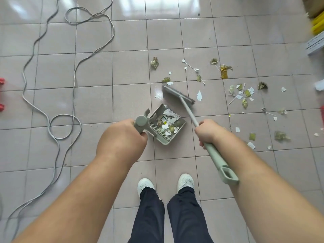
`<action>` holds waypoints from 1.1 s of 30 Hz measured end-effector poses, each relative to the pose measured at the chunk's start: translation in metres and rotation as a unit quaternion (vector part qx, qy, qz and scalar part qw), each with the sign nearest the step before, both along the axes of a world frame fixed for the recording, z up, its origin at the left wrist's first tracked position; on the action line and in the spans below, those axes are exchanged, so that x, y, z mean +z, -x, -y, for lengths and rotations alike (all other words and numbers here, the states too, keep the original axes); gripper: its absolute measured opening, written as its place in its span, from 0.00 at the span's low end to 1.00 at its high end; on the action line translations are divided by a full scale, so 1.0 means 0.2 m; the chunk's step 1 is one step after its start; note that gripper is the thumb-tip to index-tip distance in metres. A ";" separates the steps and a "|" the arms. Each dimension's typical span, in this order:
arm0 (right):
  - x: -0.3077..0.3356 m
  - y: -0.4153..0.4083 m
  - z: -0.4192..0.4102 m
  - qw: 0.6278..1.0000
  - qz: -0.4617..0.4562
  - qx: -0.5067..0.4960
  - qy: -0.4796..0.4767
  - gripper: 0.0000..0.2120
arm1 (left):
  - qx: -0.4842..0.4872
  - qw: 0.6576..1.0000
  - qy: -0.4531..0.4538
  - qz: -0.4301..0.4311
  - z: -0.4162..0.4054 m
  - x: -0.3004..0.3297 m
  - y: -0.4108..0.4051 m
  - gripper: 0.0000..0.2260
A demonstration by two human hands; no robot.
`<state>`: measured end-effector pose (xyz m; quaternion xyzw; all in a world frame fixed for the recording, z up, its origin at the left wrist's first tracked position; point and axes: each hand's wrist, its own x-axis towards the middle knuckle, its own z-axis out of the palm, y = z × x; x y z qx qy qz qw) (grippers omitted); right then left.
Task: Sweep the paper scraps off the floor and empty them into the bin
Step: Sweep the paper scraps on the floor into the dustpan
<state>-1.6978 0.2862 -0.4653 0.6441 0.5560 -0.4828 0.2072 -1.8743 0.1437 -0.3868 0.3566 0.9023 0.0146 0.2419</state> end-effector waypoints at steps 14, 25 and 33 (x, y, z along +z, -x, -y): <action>0.31 -0.19 0.19 0.992 -0.048 -0.088 0.075 0.13 | 0.020 0.999 -0.026 0.013 0.06 -0.02 0.05 0.10; 0.08 -0.02 0.34 0.996 0.002 -0.043 0.075 0.10 | 0.010 0.999 -0.044 0.017 0.17 -0.04 0.07 0.11; 0.25 0.07 0.31 0.996 -0.015 -0.054 0.066 0.07 | 0.059 0.998 -0.019 0.018 0.45 0.07 0.22 0.09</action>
